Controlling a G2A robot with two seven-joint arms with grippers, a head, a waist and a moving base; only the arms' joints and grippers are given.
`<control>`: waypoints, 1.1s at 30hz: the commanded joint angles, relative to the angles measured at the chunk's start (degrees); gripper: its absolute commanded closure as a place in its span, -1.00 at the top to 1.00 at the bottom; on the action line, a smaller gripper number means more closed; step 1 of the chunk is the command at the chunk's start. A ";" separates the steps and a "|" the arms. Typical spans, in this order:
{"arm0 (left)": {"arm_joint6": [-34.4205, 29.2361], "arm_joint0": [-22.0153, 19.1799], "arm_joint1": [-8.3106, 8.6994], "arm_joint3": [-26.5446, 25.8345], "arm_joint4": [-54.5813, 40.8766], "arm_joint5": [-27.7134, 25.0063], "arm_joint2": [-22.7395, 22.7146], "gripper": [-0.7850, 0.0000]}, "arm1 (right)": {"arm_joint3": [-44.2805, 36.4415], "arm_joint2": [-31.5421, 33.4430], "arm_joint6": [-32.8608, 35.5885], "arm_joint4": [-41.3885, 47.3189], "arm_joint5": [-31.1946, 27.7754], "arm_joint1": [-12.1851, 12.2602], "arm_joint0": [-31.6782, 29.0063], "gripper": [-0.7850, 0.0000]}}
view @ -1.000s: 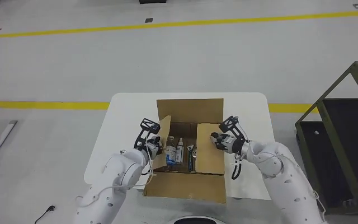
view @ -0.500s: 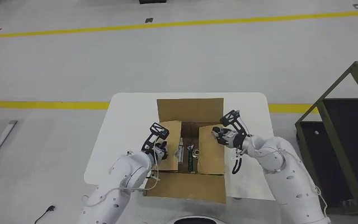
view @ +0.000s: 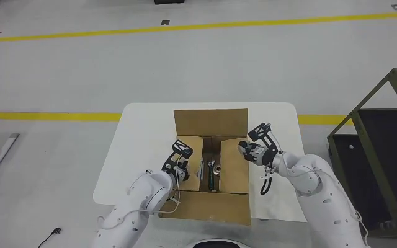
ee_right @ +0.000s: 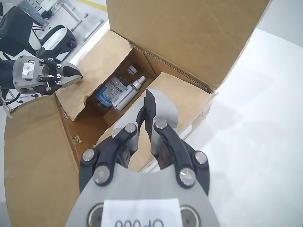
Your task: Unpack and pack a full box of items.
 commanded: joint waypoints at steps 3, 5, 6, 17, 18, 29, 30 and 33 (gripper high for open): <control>-0.04 0.36 0.11 -2.18 -0.10 0.39 -1.19 1.00 | -0.48 0.23 -0.77 0.62 -0.25 0.18 -0.06 -1.00; 0.80 0.94 0.23 -4.02 -1.12 0.97 -2.67 1.00 | -0.77 0.37 -1.47 1.39 -0.69 0.26 -0.14 -1.00; 1.03 1.38 0.33 -4.86 -1.40 0.90 -3.39 1.00 | -0.83 0.46 -1.80 1.90 -1.04 0.30 -0.20 -1.00; 4.45 6.27 1.59 -12.89 -3.39 -2.45 -11.13 1.00 | 0.06 -0.21 -4.52 5.96 -4.95 0.62 0.43 -1.00; 4.45 6.27 1.59 -12.89 -3.39 -2.45 -11.13 1.00 | 0.33 -0.35 -4.99 6.77 -5.52 0.62 0.51 -1.00; 5.36 6.59 1.60 -12.84 -3.37 -2.56 -11.16 1.00 | 5.10 -2.99 -8.83 14.61 -9.74 0.36 1.90 -1.00; 6.05 6.79 1.72 -13.26 -3.06 -4.37 -11.14 1.00 | 5.38 -3.15 -8.86 14.69 -9.81 0.37 2.08 -1.00; 8.27 8.64 2.46 -14.87 -2.35 -12.10 -12.86 1.00 | 5.99 -3.52 -9.04 14.98 -9.77 0.42 2.38 -1.00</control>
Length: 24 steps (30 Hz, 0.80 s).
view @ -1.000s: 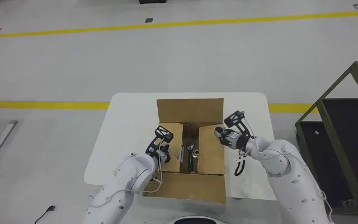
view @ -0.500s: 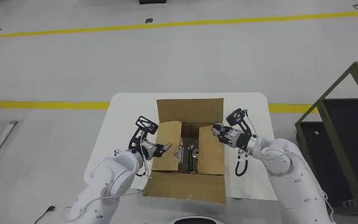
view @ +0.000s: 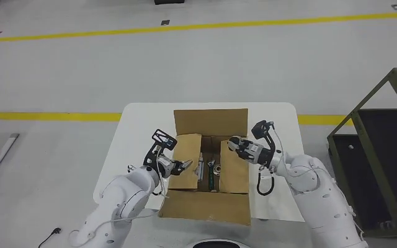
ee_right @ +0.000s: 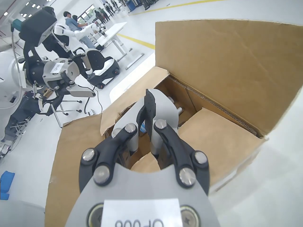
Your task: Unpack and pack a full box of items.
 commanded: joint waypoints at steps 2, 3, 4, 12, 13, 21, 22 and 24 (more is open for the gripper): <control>0.85 2.44 0.80 -1.66 -2.48 -8.12 -3.10 1.00 | 0.40 -0.30 -0.27 0.47 0.14 0.03 0.09 -1.00; 0.94 3.20 1.11 -2.34 -3.39 -10.87 -4.37 1.00 | 0.48 -0.42 -0.36 0.58 0.14 0.04 0.13 -1.00; 1.19 4.12 1.44 -2.96 -4.58 -13.96 -5.76 1.00 | 0.55 -0.59 -0.38 0.64 0.16 0.05 0.16 -1.00; 3.92 8.71 3.21 -3.96 -16.87 -30.80 -14.41 1.00 | 0.58 -1.84 -0.72 0.88 0.61 0.10 0.68 -1.00; 3.92 8.71 3.21 -3.96 -16.87 -30.80 -14.41 1.00 | 0.57 -1.96 -0.70 0.98 0.66 0.11 0.79 -1.00; 3.92 8.71 3.21 -3.96 -16.87 -30.80 -14.41 1.00 | 0.54 -3.66 -0.22 1.13 0.96 0.07 2.07 -1.00; 3.92 8.71 3.21 -3.96 -16.87 -30.80 -14.41 1.00 | 0.59 -3.88 -0.06 1.02 1.04 0.07 2.25 -1.00; 3.92 8.71 3.21 -3.96 -16.87 -30.80 -14.41 1.00 | 0.76 -4.09 -0.02 0.97 1.13 0.09 2.49 -1.00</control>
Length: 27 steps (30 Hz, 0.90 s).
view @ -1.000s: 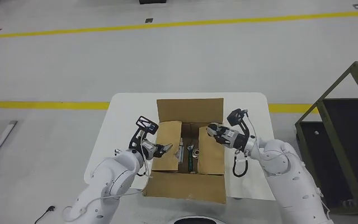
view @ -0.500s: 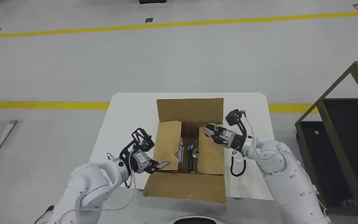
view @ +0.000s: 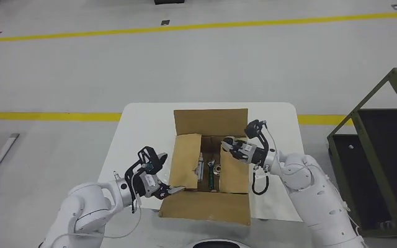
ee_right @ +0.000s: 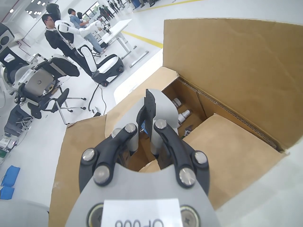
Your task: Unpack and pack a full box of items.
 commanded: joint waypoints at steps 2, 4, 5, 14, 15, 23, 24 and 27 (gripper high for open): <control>1.51 0.18 0.09 -1.15 1.14 -0.64 0.11 1.00 | 0.36 -0.07 0.08 -0.01 0.11 0.08 0.19 -1.00; 4.14 0.75 0.33 -2.43 3.56 -3.03 -0.61 1.00 | 0.68 -0.09 0.04 0.28 -0.01 0.13 0.25 -1.00; 5.57 1.19 0.46 -2.91 4.81 -4.28 -1.20 1.00 | 0.78 -0.15 0.09 0.38 -0.07 0.15 0.29 -1.00; 13.34 7.73 2.48 -4.62 14.06 -13.65 -7.31 1.00 | 1.55 -0.76 0.05 0.77 -0.73 0.32 0.86 -1.00; 13.64 8.75 2.97 -4.65 16.26 -13.65 -7.10 1.00 | 1.69 -0.87 0.07 0.78 -0.84 0.32 1.04 -1.00; 22.83 14.60 7.61 -3.89 25.20 -13.65 -6.48 1.00 | 3.02 -1.79 0.17 0.95 -1.21 0.34 2.43 -1.00; 24.16 15.08 8.16 -3.51 25.57 -13.65 -6.84 1.00 | 3.13 -1.90 0.16 0.98 -1.26 0.34 2.53 -1.00; 27.04 16.49 9.78 -2.84 27.16 -13.65 -7.76 1.00 | 3.49 -2.12 0.25 1.06 -1.34 0.38 2.86 -1.00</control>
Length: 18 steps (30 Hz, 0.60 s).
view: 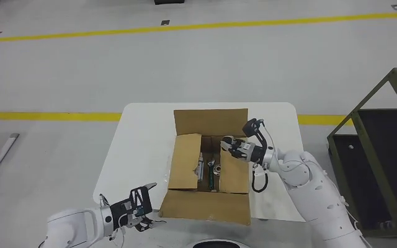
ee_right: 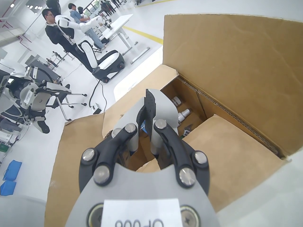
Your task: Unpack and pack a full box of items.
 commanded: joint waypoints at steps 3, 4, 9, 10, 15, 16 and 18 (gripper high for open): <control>2.64 1.66 1.97 1.20 1.83 0.00 -0.59 1.00 | 0.27 -0.28 -0.01 0.18 0.03 0.03 0.29 -1.00; 3.12 1.81 2.42 1.47 2.37 0.00 -0.63 1.00 | 0.32 -0.33 0.00 0.24 0.04 0.05 0.36 -1.00; 6.91 0.37 3.64 4.80 5.20 0.00 0.94 1.00 | 0.57 -0.57 -0.09 0.46 -0.05 0.11 0.84 -1.00; 7.38 -0.29 3.70 5.18 6.33 0.00 1.76 1.00 | 0.61 -0.61 -0.10 0.49 -0.05 0.12 0.90 -1.00; 9.77 -3.17 3.51 8.37 11.68 2.81 6.84 1.00 | 0.74 -0.23 -0.49 0.48 -0.32 0.33 0.77 -1.00; 10.40 -3.68 3.46 9.04 13.08 3.70 7.86 1.00 | 0.74 -0.11 -0.57 0.49 -0.31 0.38 0.66 -1.00; 12.04 -4.58 3.35 10.12 14.86 5.08 9.72 1.00 | 0.59 0.15 -0.65 0.47 -0.37 0.50 0.43 -1.00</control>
